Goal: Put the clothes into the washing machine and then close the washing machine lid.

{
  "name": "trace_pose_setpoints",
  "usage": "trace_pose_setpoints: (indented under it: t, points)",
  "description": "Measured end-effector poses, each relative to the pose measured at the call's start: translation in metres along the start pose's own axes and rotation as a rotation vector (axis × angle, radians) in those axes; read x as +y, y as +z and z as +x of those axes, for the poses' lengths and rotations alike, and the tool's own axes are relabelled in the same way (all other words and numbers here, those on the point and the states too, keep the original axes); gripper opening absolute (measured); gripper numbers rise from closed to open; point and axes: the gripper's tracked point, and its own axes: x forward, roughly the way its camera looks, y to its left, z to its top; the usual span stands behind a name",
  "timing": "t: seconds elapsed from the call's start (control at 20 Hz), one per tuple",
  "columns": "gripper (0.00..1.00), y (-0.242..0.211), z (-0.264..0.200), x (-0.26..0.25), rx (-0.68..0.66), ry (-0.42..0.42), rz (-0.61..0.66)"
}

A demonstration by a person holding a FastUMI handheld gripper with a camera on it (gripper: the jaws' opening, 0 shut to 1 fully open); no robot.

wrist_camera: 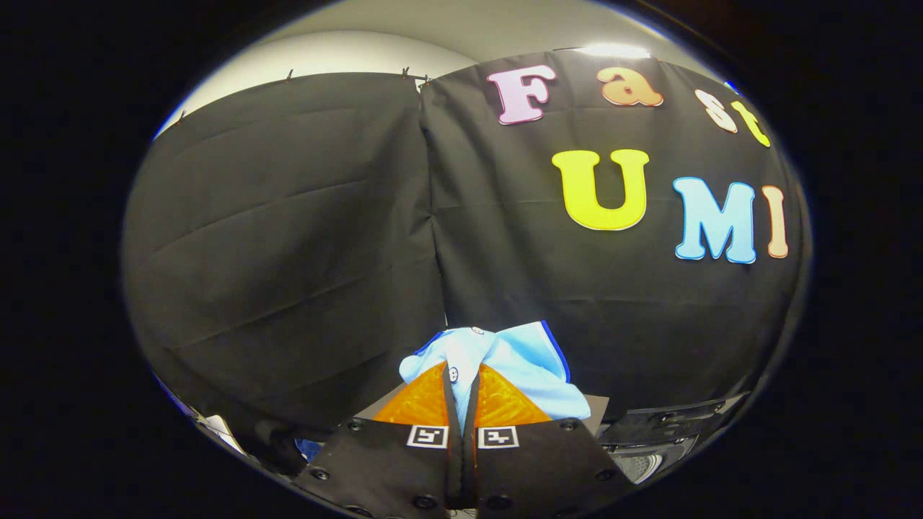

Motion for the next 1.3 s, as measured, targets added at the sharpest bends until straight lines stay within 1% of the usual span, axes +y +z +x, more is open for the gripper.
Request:
trace_pose_setpoints:
  t: [0.4,0.75,1.3]
  points:
    - [0.01,0.008,-0.046,-0.082,-0.024,-0.07,0.039]
    - [0.01,0.008,-0.083,-0.166,-0.039,-0.177,0.036]
    - [0.01,-0.011,-0.139,-0.27,-0.049,-0.31,0.122]
